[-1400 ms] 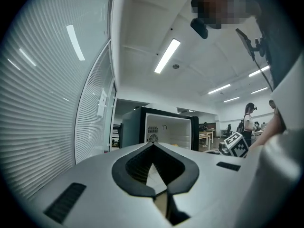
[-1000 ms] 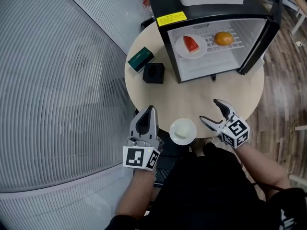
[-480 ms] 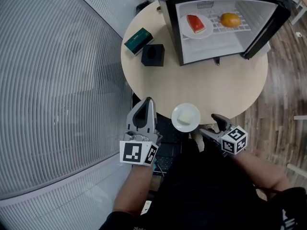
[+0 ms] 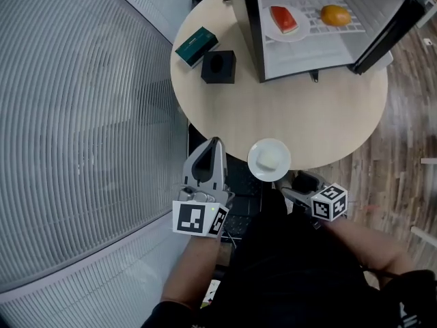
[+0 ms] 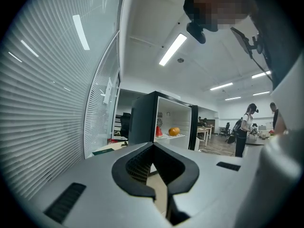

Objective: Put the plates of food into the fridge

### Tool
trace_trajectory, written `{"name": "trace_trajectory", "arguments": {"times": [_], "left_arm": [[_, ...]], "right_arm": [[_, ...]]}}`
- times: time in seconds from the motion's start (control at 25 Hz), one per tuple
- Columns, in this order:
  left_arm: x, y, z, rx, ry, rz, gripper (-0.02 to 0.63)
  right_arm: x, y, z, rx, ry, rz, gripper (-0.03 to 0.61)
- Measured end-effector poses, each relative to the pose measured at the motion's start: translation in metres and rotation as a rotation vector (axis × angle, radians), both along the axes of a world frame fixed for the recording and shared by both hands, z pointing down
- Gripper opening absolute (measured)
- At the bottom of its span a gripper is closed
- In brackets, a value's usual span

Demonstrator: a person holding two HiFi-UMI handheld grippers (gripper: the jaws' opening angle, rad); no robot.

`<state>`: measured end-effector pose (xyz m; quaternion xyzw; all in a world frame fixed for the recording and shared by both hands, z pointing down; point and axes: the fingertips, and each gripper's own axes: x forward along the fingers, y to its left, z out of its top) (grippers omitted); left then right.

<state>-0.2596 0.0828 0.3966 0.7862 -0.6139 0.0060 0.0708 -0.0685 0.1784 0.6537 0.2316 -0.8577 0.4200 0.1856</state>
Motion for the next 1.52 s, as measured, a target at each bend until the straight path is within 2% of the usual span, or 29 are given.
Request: {"name": "trace_trajectory", "arguments": {"times": [0.32,0.52,0.72,0.8,0.88,1.0,1.12,1.32,1.52], "left_arm": [[-0.004,0.005,0.017,-0.052,-0.037,0.019,0.003],[-0.007,0.003,0.026,-0.079,-0.051,0.020,0.003],[-0.003,-0.001,0.033,-0.094,-0.053,0.039,0.003],[-0.003,-0.002,0.034,-0.101,-0.060,0.042,0.003],[-0.006,-0.003,0.036,-0.112,-0.063,0.037,0.003],[-0.011,-0.003,0.041,-0.127,-0.063,0.030,0.003],[-0.011,-0.002,0.042,-0.133,-0.062,0.028,0.003],[-0.013,-0.004,0.033,-0.120,-0.068,0.039,0.003],[-0.017,-0.007,0.026,-0.104,-0.072,0.061,0.003]], "right_arm": [[-0.012,0.007,0.046,-0.232,-0.074,0.120,0.393],[-0.027,0.001,0.058,-0.271,-0.097,0.162,0.387],[-0.039,-0.010,0.063,-0.320,-0.135,0.220,0.311],[-0.037,-0.012,0.069,-0.349,-0.143,0.247,0.224],[-0.038,-0.012,0.070,-0.386,-0.179,0.248,0.170],[-0.049,-0.015,0.067,-0.440,-0.247,0.243,0.144],[-0.054,-0.017,0.068,-0.475,-0.260,0.255,0.063],[-0.055,-0.018,0.066,-0.515,-0.294,0.270,0.046],[-0.059,-0.021,0.057,-0.490,-0.314,0.254,0.023]]}}
